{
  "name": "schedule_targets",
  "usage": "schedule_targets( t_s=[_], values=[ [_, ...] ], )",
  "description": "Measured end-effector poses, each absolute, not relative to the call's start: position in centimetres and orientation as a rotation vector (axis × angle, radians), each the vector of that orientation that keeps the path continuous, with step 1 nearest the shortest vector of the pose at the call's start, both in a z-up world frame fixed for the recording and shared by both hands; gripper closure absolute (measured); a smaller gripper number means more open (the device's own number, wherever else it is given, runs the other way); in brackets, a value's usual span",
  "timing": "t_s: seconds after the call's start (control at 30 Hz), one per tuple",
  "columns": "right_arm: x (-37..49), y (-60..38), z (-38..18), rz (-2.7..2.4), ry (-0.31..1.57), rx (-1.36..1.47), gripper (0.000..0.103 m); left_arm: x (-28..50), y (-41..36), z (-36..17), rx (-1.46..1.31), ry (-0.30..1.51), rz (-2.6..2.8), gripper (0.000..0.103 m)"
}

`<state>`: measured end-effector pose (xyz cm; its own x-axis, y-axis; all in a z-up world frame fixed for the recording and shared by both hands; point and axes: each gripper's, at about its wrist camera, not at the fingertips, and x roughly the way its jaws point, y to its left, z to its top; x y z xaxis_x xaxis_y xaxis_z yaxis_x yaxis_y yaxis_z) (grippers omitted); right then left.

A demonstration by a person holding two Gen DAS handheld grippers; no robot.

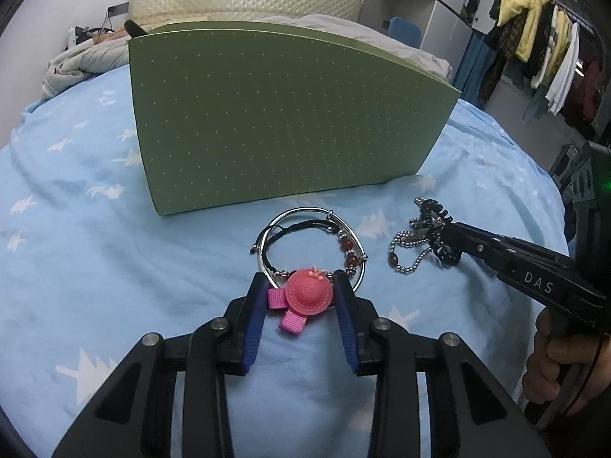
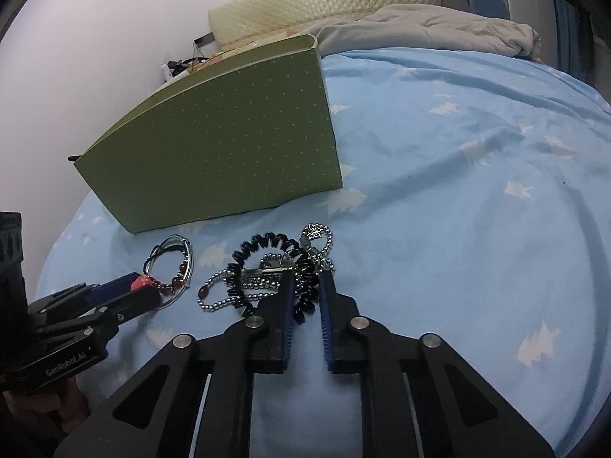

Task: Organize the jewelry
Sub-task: 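Grasp the black coiled hair tie with the right tool while the left tool grasps the pink-flower bracelet, then carry the hair tie and pink charm over the green box and open both tools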

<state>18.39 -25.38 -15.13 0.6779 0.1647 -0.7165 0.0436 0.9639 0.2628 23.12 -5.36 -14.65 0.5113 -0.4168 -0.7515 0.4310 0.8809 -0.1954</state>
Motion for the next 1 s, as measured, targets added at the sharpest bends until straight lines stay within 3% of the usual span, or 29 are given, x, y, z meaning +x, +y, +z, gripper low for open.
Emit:
schedule_targets(
  t_s=[1.0],
  values=[
    [11.7, -22.2, -8.8, 0.038, 0.784, 0.172, 0.096, 17.7, -2.4, -6.9, -0.09, 0.855, -0.469, 0.068]
  ],
)
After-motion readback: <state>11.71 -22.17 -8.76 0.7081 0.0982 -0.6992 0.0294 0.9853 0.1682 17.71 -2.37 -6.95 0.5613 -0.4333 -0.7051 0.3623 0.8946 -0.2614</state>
